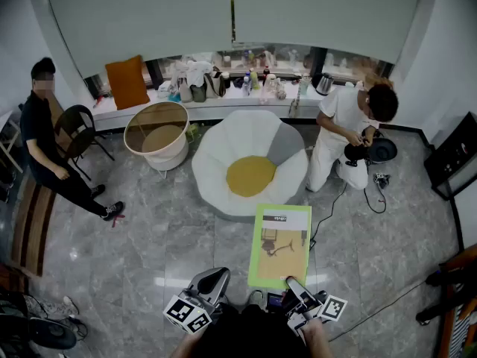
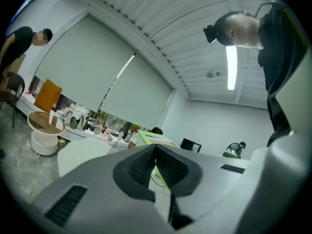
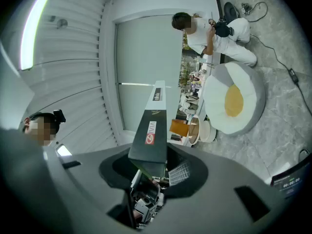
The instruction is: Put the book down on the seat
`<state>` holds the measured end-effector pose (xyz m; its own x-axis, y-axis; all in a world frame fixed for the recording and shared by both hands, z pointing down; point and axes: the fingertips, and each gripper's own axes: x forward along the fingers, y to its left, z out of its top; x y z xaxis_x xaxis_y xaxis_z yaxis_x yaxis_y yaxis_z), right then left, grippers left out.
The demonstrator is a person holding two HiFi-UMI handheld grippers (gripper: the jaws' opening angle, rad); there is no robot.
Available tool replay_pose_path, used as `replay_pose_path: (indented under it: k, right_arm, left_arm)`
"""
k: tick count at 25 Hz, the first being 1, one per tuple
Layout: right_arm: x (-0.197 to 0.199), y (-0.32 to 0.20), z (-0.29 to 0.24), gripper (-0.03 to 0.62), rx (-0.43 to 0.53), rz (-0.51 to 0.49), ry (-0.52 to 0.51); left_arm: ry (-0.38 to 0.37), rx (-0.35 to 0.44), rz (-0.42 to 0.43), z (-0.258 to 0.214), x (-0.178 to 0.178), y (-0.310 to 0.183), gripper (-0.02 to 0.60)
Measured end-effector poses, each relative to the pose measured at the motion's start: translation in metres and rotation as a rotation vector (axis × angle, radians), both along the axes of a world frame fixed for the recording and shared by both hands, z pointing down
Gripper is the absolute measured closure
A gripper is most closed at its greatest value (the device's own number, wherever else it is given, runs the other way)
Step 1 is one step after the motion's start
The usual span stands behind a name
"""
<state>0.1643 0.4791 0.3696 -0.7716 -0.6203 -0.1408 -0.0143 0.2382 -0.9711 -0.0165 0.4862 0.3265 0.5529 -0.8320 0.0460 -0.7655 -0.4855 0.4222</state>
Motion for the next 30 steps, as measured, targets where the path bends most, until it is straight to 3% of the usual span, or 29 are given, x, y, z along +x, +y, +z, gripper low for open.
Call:
replay_pose_path:
  k: [6,15,30]
  right_arm:
    - [0.017,0.000,0.013,0.439,-0.009,-0.014,0.003]
    - [0.036,0.001,0.017,0.437,-0.053,-0.018,-0.001]
    - [0.044,-0.008,0.021,0.439,-0.096,-0.038,-0.022]
  left_arm:
    - [-0.022,0.006,-0.015,0.008,0.018,-0.001,0.568]
    - [-0.041,-0.010,0.038,0.012,0.051,0.002,0.568]
    - [-0.093,-0.026,0.044,0.013,0.071,0.005,0.568]
